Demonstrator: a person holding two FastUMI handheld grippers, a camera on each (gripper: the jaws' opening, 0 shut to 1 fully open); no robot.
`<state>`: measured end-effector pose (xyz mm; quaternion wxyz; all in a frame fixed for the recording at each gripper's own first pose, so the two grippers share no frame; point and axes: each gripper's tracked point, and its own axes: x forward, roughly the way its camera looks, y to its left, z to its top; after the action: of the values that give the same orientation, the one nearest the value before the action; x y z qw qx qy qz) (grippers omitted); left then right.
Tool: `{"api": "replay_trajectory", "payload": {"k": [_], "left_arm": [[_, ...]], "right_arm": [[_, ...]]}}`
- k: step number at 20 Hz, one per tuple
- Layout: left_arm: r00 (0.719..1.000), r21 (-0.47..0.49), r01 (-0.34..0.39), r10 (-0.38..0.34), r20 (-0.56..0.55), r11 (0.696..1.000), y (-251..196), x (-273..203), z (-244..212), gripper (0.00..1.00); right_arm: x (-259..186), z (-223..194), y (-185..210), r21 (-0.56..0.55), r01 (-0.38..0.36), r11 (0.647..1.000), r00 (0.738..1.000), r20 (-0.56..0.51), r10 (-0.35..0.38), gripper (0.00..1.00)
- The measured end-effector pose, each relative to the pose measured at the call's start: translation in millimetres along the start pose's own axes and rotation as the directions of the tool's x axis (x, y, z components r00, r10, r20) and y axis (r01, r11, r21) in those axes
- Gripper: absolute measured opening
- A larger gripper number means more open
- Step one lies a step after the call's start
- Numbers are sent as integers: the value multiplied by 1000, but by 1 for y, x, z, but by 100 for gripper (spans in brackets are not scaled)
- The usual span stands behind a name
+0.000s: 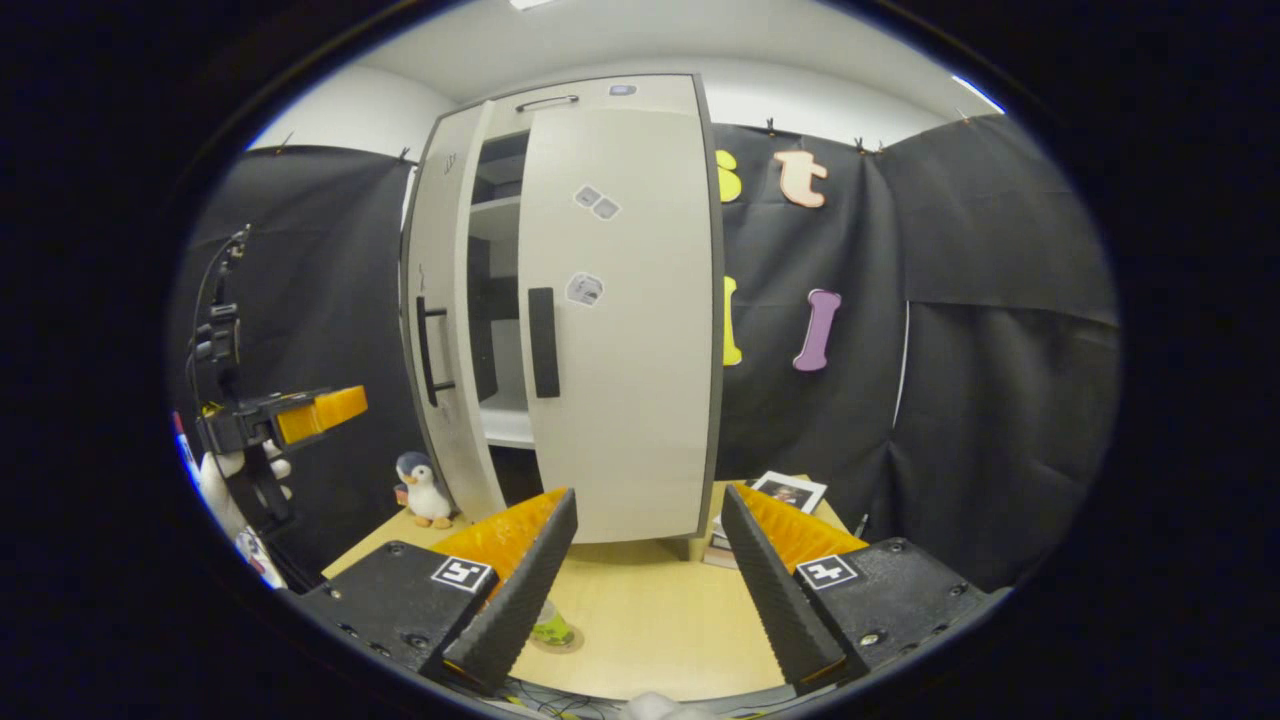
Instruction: Grasp the bottle in the cabinet with the left hand and place it on the coaster, then close the right door with the right hand and the left door with the left hand.
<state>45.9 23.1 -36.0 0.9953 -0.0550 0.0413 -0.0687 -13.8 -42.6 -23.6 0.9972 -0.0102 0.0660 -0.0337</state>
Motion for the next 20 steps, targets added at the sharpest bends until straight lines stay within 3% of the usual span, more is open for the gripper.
{"api": "replay_trajectory", "payload": {"k": [5, 9, 13, 20], "left_arm": [[999, 39, -29, 27, 35, 999, -1, -36, -3, 96], [999, 56, -10, 8, 39, 998, -13, -60, -10, 96], [1000, 28, 1, -1, 17, 1000, -16, -71, -18, 96], [999, 42, -49, 49, 3, 998, 0, -80, -23, 96]], "right_arm": [[1, 5, -2, 17, 48, 999, 998, 45, -48, 94], [2, 4, 7, 34, 49, 998, 998, 46, -51, 96], [1, 0, 24, 39, 21, 999, 999, 39, -22, 96], [-2, -1, 47, -10, -25, 1000, 998, 50, 25, 94]]}}
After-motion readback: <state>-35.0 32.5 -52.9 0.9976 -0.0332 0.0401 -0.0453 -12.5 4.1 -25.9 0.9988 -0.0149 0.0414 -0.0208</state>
